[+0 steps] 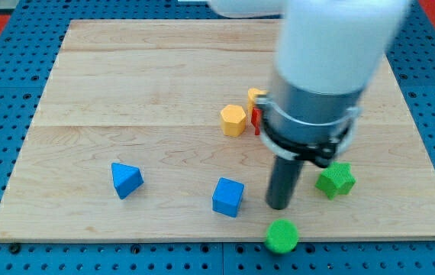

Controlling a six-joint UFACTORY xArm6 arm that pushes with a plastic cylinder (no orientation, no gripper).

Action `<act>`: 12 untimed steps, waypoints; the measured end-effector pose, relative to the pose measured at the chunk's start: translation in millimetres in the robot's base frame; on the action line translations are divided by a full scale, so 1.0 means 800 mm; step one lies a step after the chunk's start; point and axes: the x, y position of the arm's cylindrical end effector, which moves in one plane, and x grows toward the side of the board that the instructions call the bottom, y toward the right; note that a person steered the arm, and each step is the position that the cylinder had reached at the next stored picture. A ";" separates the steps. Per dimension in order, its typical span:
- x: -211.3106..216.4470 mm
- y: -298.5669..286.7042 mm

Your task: Push the green star near to the triangle

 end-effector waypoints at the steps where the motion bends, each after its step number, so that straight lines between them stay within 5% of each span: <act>1: 0.001 0.116; 2: 0.041 0.224; 3: -0.020 0.246; 4: -0.071 0.129; 5: -0.053 0.050; 6: -0.051 0.190; 7: -0.020 0.233; 8: 0.012 0.159; 10: -0.046 -0.128; 12: -0.049 -0.081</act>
